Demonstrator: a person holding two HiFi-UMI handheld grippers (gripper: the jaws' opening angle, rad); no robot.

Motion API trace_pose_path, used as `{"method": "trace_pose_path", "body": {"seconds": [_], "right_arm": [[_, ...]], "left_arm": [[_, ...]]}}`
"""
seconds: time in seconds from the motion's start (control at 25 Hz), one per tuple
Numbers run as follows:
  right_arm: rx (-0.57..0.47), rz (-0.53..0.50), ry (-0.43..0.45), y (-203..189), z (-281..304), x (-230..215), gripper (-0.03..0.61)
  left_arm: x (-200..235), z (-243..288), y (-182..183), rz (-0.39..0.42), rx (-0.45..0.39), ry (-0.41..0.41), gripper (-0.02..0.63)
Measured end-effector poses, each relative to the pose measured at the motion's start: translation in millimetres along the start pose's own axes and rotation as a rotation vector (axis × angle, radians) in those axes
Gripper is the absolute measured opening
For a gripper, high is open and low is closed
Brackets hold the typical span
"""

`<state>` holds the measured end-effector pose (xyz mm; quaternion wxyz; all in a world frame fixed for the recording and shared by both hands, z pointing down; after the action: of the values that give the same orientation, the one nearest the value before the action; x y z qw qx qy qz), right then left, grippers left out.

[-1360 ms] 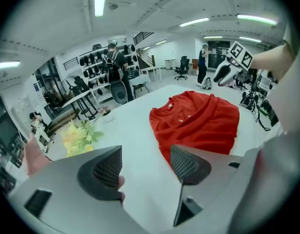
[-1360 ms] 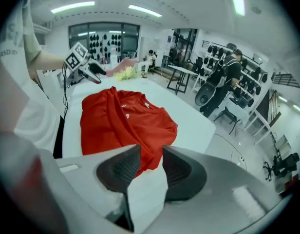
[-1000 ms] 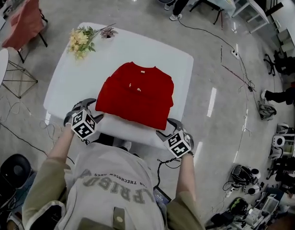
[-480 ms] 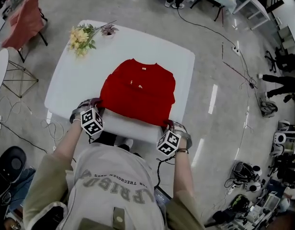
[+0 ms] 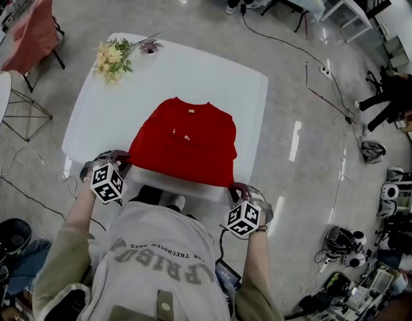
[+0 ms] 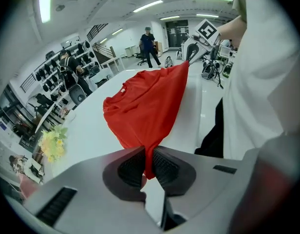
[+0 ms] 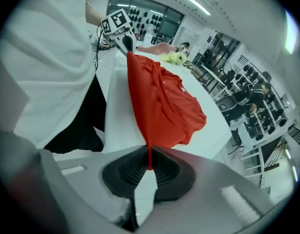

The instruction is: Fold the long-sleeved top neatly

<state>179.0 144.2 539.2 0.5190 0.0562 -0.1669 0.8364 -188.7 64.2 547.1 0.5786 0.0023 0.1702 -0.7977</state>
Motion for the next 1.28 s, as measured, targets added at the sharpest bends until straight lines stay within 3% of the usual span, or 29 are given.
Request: {"method": "trace_pose_path", "body": {"seconds": [0.24, 0.4, 0.6, 0.76, 0.92, 1.28], "right_arm": [[0.003, -0.013, 0.165, -8.5, -11.8, 34.1, 0.020], [-0.023, -0.016, 0.201, -2.4, -27.6, 14.9, 0.020], [-0.087, 0.000, 0.153, 22.6, -44.8, -52.8, 0.020], [-0.080, 0.005, 0.090, 47.7, -41.0, -111.1, 0.020], [-0.047, 0.046, 0.074, 69.7, -13.1, -160.5, 0.020], [0.111, 0.124, 0.165, 96.6, 76.7, -222.1, 0.021]], "left_arm": [[-45.6, -19.5, -26.3, -0.011, 0.044, -0.127, 0.034], [-42.4, -39.3, -19.9, -0.016, 0.018, -0.114, 0.034], [10.3, -56.1, 5.5, -0.113, -0.068, -0.024, 0.034], [60.0, -53.4, 27.9, -0.217, -0.101, 0.025, 0.035], [102.6, -28.6, 42.8, -0.290, -0.063, 0.028, 0.035], [163.7, 44.6, 58.7, -0.398, 0.079, -0.075, 0.035]]}}
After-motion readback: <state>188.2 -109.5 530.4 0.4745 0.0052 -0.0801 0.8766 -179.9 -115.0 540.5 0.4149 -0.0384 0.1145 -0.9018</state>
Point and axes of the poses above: the fingertips, and each gripper's own axes: z forward along the fingers, x to its left, y out of its top, the point moved 6 cm from there along -z, backward along the fingers, and after that the axes turned 9 degrees about x, right-handed, at the moved point
